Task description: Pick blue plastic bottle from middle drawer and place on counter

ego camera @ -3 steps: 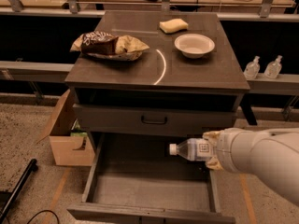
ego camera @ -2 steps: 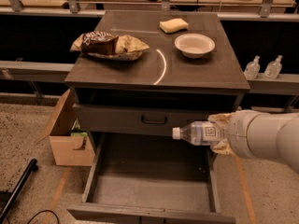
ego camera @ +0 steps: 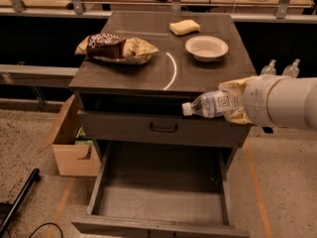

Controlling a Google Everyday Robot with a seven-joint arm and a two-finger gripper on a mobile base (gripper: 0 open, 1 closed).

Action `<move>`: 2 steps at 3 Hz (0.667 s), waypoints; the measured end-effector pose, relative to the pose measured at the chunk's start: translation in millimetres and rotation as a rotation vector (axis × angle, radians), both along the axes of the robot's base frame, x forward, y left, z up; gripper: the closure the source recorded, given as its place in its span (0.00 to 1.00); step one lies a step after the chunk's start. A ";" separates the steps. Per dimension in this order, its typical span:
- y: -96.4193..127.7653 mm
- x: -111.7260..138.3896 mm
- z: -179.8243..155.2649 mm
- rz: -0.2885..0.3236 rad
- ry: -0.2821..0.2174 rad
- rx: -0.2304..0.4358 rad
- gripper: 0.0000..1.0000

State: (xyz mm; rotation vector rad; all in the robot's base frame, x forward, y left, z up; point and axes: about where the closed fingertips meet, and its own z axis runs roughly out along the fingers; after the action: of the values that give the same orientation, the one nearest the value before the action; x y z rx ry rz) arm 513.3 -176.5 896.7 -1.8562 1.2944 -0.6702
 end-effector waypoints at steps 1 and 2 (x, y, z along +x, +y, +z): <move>3.5 44.9 15.8 0.038 -0.101 -0.025 1.00; 15.1 98.9 21.4 0.068 -0.180 -0.042 1.00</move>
Offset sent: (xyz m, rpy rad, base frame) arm 0.1780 0.0053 0.0218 -0.0592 -0.2906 0.1192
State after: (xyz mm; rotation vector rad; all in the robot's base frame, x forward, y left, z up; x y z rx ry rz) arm 612.2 -161.4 918.1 -1.8194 1.1036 -0.8139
